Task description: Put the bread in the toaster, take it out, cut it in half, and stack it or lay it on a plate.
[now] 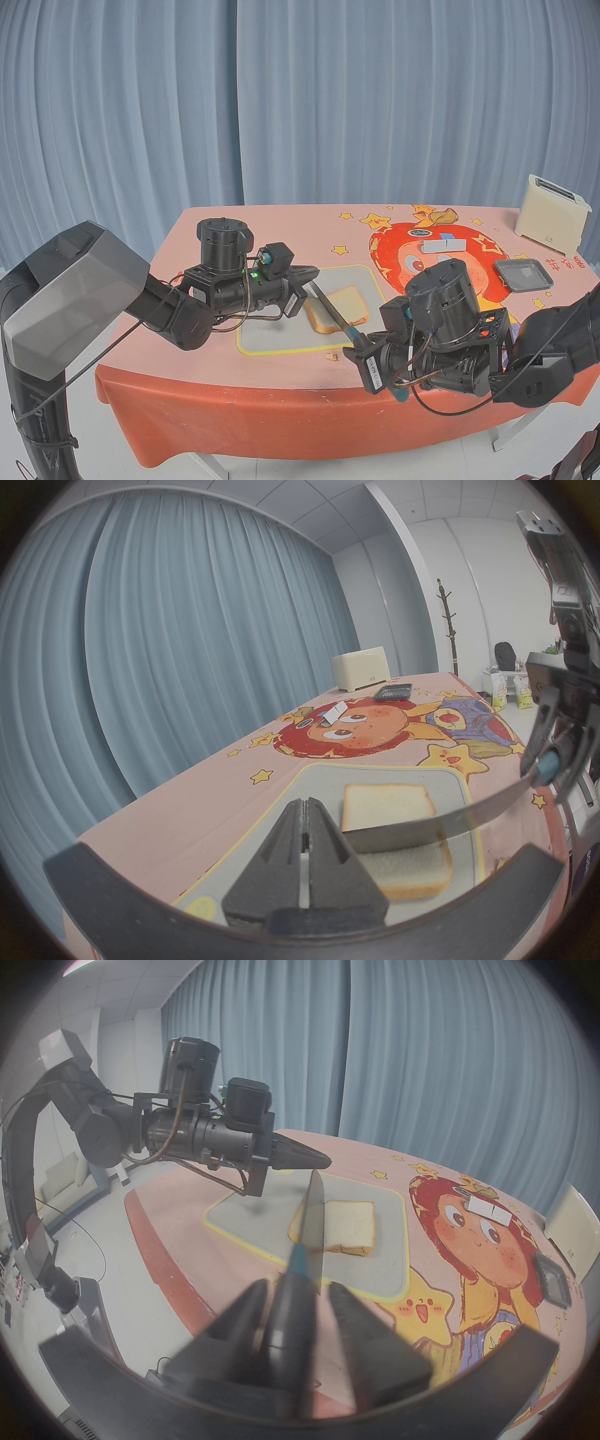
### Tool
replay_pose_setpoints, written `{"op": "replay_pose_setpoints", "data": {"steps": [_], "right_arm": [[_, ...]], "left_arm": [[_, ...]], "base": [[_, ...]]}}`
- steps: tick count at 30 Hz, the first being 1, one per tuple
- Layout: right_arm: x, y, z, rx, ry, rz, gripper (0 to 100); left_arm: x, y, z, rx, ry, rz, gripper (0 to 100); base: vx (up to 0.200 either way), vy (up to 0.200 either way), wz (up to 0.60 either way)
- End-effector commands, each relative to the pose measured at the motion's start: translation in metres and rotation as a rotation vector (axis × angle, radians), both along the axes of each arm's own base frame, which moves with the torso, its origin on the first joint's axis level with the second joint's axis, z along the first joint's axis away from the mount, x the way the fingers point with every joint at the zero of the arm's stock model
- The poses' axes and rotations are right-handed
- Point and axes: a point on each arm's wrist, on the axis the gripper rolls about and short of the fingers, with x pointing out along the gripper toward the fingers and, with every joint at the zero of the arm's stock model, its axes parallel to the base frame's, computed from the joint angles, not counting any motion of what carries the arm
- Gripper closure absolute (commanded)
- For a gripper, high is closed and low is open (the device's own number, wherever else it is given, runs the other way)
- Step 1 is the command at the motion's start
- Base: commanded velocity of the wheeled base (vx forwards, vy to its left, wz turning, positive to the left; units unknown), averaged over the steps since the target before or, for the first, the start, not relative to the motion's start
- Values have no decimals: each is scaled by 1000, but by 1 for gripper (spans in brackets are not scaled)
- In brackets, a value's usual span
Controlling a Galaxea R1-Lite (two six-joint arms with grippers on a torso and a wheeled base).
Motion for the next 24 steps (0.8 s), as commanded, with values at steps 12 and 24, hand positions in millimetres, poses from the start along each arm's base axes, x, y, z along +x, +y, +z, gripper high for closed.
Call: {"op": "replay_pose_setpoints", "data": {"steps": [12, 24], "right_arm": [[1, -6, 12, 31, -22, -19, 100], [4, -6, 22, 120, -11, -65, 100]], "left_arm": [[2, 0, 6, -11, -20, 1, 100], [-2, 3, 47, -68, -103, 5, 100]], "base": [[0, 0, 0], [0, 0, 0]]}}
